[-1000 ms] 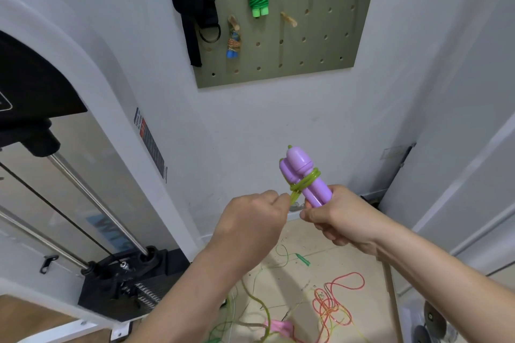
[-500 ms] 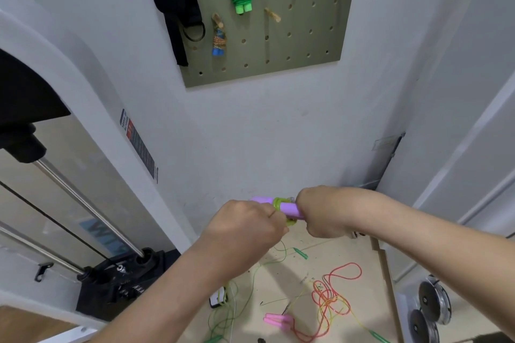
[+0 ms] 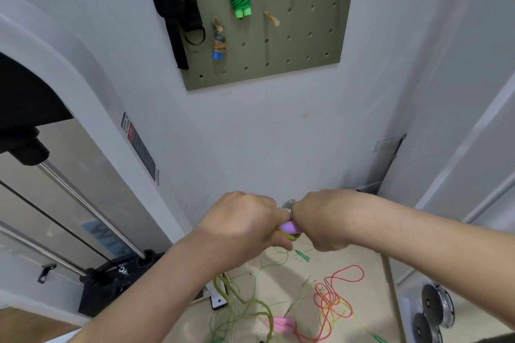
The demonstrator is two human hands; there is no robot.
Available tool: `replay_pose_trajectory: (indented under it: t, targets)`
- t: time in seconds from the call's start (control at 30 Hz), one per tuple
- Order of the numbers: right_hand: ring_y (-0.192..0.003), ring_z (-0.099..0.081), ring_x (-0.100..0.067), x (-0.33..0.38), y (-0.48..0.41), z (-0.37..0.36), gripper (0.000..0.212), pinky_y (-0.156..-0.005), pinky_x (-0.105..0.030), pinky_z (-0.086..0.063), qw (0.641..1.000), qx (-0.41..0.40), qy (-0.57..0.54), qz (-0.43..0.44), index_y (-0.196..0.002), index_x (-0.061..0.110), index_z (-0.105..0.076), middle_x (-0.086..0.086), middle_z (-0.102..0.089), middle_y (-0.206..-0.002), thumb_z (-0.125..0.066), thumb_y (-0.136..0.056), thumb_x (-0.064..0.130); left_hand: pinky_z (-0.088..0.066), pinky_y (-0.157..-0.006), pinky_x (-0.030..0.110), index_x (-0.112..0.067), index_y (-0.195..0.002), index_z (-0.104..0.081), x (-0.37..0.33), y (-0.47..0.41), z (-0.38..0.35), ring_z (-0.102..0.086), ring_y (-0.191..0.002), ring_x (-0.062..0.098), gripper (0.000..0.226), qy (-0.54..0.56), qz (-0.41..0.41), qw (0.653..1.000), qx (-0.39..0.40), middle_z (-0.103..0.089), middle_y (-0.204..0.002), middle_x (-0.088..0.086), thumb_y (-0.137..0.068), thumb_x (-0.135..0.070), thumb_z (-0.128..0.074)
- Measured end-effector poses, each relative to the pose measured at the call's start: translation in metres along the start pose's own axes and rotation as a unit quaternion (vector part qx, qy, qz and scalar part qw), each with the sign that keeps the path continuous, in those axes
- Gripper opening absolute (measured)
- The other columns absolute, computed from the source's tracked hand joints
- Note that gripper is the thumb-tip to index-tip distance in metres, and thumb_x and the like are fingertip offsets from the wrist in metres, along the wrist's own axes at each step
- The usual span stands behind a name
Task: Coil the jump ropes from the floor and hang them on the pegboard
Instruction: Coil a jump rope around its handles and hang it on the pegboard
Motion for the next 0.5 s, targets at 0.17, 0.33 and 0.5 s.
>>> replay_pose_trajectory:
  t: [0.17,0.33,0.5]
  targets:
    - [-0.059,-0.052,-0.01,-0.033,0.019,0.024,0.02,-0.049,-0.023,-0.036,0.983,-0.077,-0.155,0.065,-0.088,0.022,-0.059,0.005,-0.057,-0.067,-0.061,-0.091,0.042,-0.051,-0.068,0.028,-0.03,-0.086,-0.076,0.016,-0.003,0.022,-0.061,-0.071,0.009,0.013,0.31,0.08,0.947,-0.032,-0.068,-0.075,-0.005,-0.074,-0.036,-0.078]
    - [-0.05,-0.049,-0.009,-0.051,0.026,0.028,0.041,-0.049,-0.018,-0.038,0.877,-0.233,-0.402,0.122,-0.071,0.015,-0.063,-0.001,-0.061,-0.056,-0.066,-0.081,0.055,-0.054,-0.063,0.025,-0.025,-0.072,-0.077,0.027,-0.007,0.028,-0.064,-0.061,0.009,0.011,0.47,0.1,0.877,-0.031,-0.072,-0.065,-0.003,-0.074,-0.014,-0.079]
    - [-0.047,-0.027,-0.015,-0.043,0.02,0.023,0.054,-0.046,-0.024,-0.024,0.765,-0.337,-0.534,0.125,-0.047,0.017,-0.038,-0.001,-0.028,-0.048,-0.069,-0.086,0.037,-0.022,-0.041,0.013,-0.005,-0.066,-0.072,0.033,-0.008,0.013,-0.03,-0.04,0.001,0.06,0.641,0.054,0.765,0.02,-0.044,-0.045,-0.009,-0.056,-0.064,-0.078]
Point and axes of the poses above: each hand's wrist, its own y-axis away from the middle knuckle, its own z-axis out of the back of the hand, x = y × z, the point moved 1 cm from there along -y, towards the middle knuckle
